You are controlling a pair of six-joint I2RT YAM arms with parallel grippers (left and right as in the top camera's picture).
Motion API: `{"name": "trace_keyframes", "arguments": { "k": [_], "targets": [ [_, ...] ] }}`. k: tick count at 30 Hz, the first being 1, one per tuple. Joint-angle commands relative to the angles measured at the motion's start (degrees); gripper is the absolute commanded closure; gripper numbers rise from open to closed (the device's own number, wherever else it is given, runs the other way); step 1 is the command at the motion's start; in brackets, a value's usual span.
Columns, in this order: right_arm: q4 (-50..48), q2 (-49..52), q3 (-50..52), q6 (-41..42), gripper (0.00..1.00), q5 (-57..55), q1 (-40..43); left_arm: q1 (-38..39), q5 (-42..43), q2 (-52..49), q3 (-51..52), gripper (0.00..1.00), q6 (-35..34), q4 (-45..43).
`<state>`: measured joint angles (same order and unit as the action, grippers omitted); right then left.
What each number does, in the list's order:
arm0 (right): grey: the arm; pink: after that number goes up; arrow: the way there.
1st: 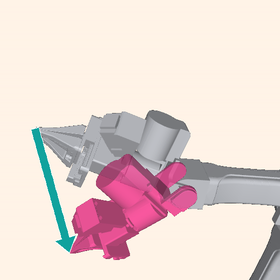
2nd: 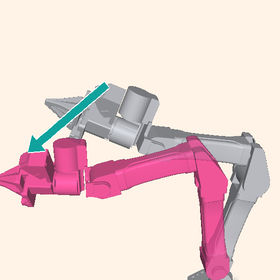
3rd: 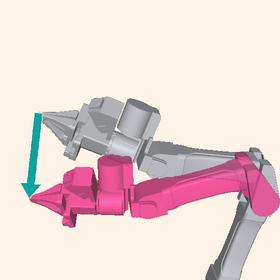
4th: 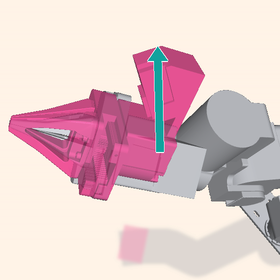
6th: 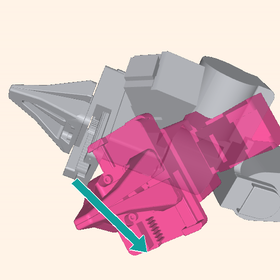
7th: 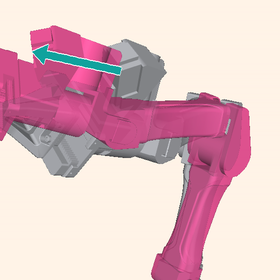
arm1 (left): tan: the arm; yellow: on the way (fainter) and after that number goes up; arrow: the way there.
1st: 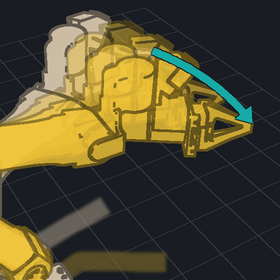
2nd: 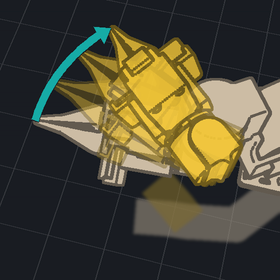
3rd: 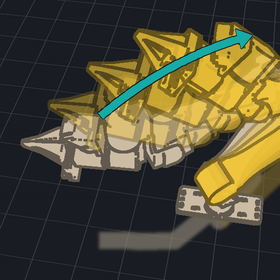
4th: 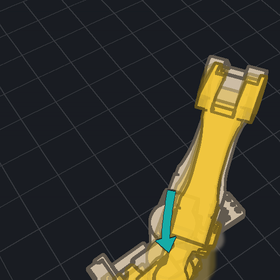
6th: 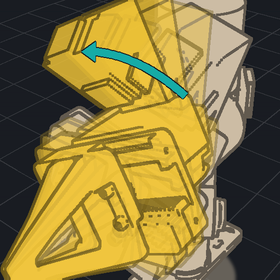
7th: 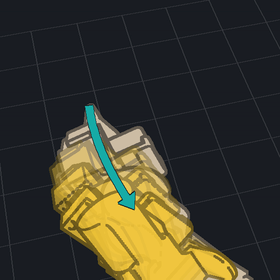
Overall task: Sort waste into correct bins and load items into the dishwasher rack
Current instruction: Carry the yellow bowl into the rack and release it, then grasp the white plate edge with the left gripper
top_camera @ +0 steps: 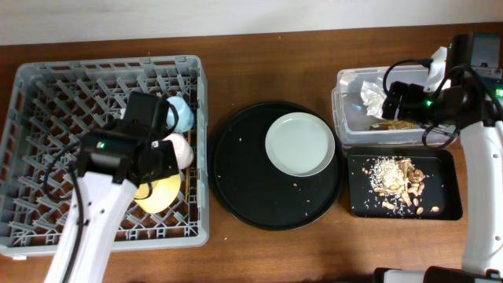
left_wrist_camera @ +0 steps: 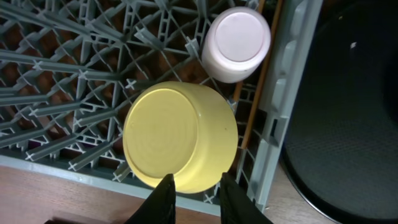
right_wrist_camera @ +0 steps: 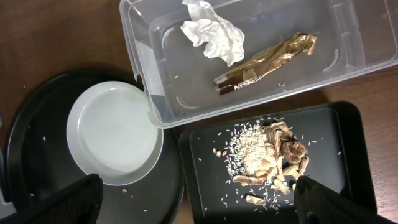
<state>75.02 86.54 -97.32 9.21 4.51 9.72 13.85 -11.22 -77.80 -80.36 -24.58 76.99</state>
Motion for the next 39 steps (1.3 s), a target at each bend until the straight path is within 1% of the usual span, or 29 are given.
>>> {"name": "trace_keyframes", "arguments": {
  "k": [1,2,3,4,5,7,9,10,11,12,13,14,15,16,17,19,24,25,26,28,29,31,32,34,35,36,37,38,39],
  "targets": [
    [0.0,0.1,-0.2,0.3,0.01,-0.3,0.1,0.1,-3.9,0.8,0.6,0.68,-0.4,0.3],
    [0.0,0.1,-0.2,0.3,0.01,-0.3,0.1,0.0,-7.9,0.5,2.3,0.68,-3.0,0.2],
    [0.0,0.1,-0.2,0.3,0.01,-0.3,0.1,-0.2,-9.0,0.3,3.5,0.72,-3.3,-0.5],
    [0.0,0.1,-0.2,0.3,0.01,-0.3,0.1,-1.0,-9.1,-0.2,6.0,0.88,-4.0,-1.4],
    [0.0,0.1,-0.2,0.3,0.01,-0.3,0.1,-1.7,-9.2,-0.6,7.7,0.93,-4.3,-1.6],
    [0.0,0.1,-0.2,0.3,0.01,-0.3,0.1,-2.6,-9.0,-1.6,11.2,0.97,-4.3,-2.9],
    [0.0,0.1,-0.2,0.3,0.01,-0.3,0.1,-2.5,-1.0,-1.9,12.3,0.98,-1.8,-3.3],
    [0.0,0.1,-0.2,0.3,0.01,-0.3,0.1,-2.5,15.6,-1.9,12.3,0.98,8.1,-5.7],
    [0.0,0.1,-0.2,0.3,0.01,-0.3,0.1,-2.5,26.5,-1.9,12.2,0.98,14.1,-7.3],
    [0.0,0.1,-0.2,0.3,0.01,-0.3,0.1,-2.5,35.7,-1.9,12.0,0.94,17.5,-8.0],
    [0.0,0.1,-0.2,0.3,0.01,-0.3,0.1,-2.5,36.5,-1.9,11.5,0.93,17.9,-8.0],
    [0.0,0.1,-0.2,0.3,0.01,-0.3,0.1,-2.5,36.2,-1.9,9.9,0.92,17.9,-7.9],
    [0.0,0.1,-0.2,0.3,0.01,-0.3,0.1,-2.5,33.7,-1.7,7.1,0.92,17.6,-7.2],
    [0.0,0.1,-0.2,0.3,0.01,-0.3,0.1,-2.5,28.5,-1.2,5.7,0.92,14.4,-7.0],
    [0.0,0.1,-0.2,0.3,0.01,-0.3,0.1,-2.5,11.1,-0.3,5.4,0.92,6.1,-6.4],
    [0.0,0.1,-0.2,0.3,0.01,-0.3,0.1,-2.5,-4.6,-0.7,5.9,0.93,-1.3,-3.9],
    [0.0,0.1,-0.2,0.3,0.01,-0.3,0.1,-3.1,-3.9,-5.9,10.9,0.92,-1.7,-5.3],
    [0.0,0.1,-0.2,0.3,0.01,-0.3,0.1,-3.1,1.6,-7.0,11.0,0.93,0.7,-5.2],
    [0.0,0.1,-0.2,0.3,0.01,-0.3,0.1,-3.1,9.1,-7.3,11.0,0.92,5.0,-5.4],
    [0.0,0.1,-0.2,0.3,0.01,-0.3,0.1,-3.1,28.3,-7.4,11.0,0.92,16.9,-5.3],
    [0.0,0.1,-0.2,0.3,0.01,-0.3,0.1,-3.2,29.8,-7.3,10.8,0.91,17.4,-5.0],
    [0.0,0.1,-0.2,0.3,0.01,-0.3,0.1,-3.3,28.0,-7.2,8.4,0.88,17.4,-5.2],
    [0.0,0.1,-0.2,0.3,0.01,-0.3,0.1,-3.1,28.1,-5.7,3.3,0.82,16.3,-5.5],
    [0.0,0.1,-0.2,0.3,0.01,-0.3,0.1,-0.5,28.2,-4.0,-1.8,0.68,13.9,-9.2],
    [0.0,0.1,-0.2,0.3,0.01,-0.3,0.1,1.7,28.1,-4.0,-3.4,0.48,12.1,-12.2],
    [0.0,0.1,-0.2,0.3,0.01,-0.3,0.1,4.8,28.0,-4.8,-4.4,0.4,8.9,-16.4],
    [0.0,0.1,-0.2,0.3,0.01,-0.3,0.1,7.8,28.0,-6.6,-5.2,0.39,6.9,-19.6],
    [0.0,0.1,-0.2,0.3,0.01,-0.3,0.1,11.8,28.0,-11.1,-5.6,0.4,4.9,-24.2],
    [0.0,0.1,-0.2,0.3,0.01,-0.3,0.1,14.1,27.9,-14.3,-5.6,0.4,4.9,-27.3]
  ]
}}
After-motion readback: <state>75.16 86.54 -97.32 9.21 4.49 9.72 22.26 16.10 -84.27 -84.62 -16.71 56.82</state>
